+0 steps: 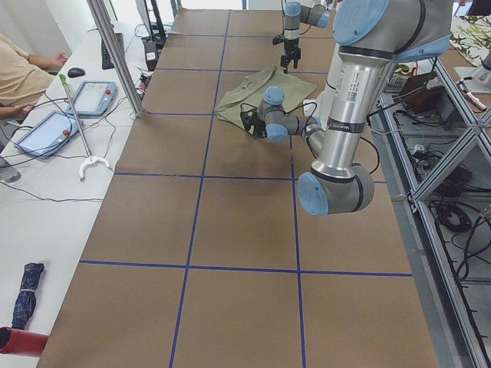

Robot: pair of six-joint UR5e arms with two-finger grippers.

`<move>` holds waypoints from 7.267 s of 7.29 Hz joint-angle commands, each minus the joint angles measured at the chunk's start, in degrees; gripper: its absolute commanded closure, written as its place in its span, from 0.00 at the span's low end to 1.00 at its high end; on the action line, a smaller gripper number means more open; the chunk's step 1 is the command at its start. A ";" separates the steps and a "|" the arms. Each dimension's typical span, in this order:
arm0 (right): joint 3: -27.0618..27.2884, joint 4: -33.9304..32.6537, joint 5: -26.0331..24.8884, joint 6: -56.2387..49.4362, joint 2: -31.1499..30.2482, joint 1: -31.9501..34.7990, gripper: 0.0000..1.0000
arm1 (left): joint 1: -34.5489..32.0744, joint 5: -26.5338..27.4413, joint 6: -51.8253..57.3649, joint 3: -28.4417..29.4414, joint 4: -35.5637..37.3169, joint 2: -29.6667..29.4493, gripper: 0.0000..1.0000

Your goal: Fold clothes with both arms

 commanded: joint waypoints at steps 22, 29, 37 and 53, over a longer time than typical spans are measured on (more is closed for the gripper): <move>-34.77 -36.82 -3.60 -61.07 50.06 5.89 0.00 | -21.42 -8.44 11.84 19.77 -18.81 -9.13 0.41; -18.81 -41.92 -4.12 -68.82 31.46 8.53 0.00 | -21.42 -8.53 12.02 19.68 -18.81 -9.13 0.41; -21.69 -32.47 -19.87 -12.19 39.34 -0.56 0.00 | -21.25 -8.53 11.84 19.16 -18.72 -9.13 0.41; -23.01 -29.27 -24.43 7.29 38.46 -2.72 0.73 | -20.98 -8.44 12.28 19.33 -18.72 -9.13 0.41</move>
